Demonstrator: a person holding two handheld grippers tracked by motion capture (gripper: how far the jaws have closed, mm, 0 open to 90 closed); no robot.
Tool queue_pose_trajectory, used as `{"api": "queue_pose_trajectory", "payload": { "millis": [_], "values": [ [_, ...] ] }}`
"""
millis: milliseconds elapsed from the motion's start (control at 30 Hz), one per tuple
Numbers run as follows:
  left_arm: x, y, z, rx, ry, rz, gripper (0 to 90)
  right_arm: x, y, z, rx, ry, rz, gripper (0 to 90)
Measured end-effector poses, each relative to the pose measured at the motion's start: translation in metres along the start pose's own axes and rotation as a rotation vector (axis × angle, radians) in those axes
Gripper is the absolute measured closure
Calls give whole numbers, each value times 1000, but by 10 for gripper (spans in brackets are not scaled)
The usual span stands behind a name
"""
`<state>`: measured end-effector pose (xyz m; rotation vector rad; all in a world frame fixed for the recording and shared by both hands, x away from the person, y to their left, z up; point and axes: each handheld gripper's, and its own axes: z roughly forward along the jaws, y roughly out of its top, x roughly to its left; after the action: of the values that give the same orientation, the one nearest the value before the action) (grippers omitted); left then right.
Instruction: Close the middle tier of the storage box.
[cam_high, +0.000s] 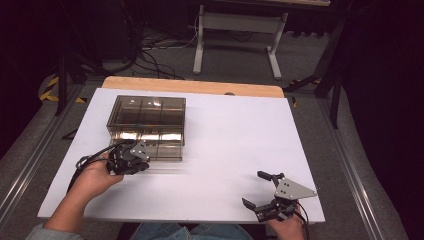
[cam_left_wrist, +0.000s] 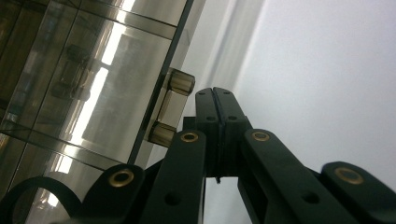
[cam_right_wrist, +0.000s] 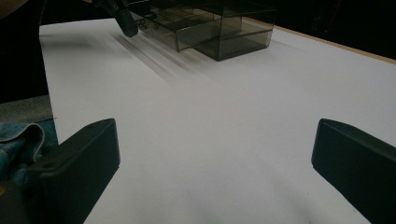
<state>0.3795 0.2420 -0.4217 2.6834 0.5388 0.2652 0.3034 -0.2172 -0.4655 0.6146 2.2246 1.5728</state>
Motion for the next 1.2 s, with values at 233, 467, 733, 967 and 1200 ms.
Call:
{"api": "queue_pose_trajectory", "payload": {
  "millis": [233,467,733,967,1200],
  "values": [
    [2,-1,1,2,8,-6,895,0,0,0,0,0,-1,15],
    [1,-1,2,4,11,-2,895,0,0,0,0,1,-1,15],
    [1,0,1,7,11,-1,895,0,0,0,1,2,0,15],
    [3,1,2,2,14,5,896,0,0,0,4,-1,-5,15],
    [4,2,2,8,34,11,896,0,0,2,4,4,0,15]
  ]
}}
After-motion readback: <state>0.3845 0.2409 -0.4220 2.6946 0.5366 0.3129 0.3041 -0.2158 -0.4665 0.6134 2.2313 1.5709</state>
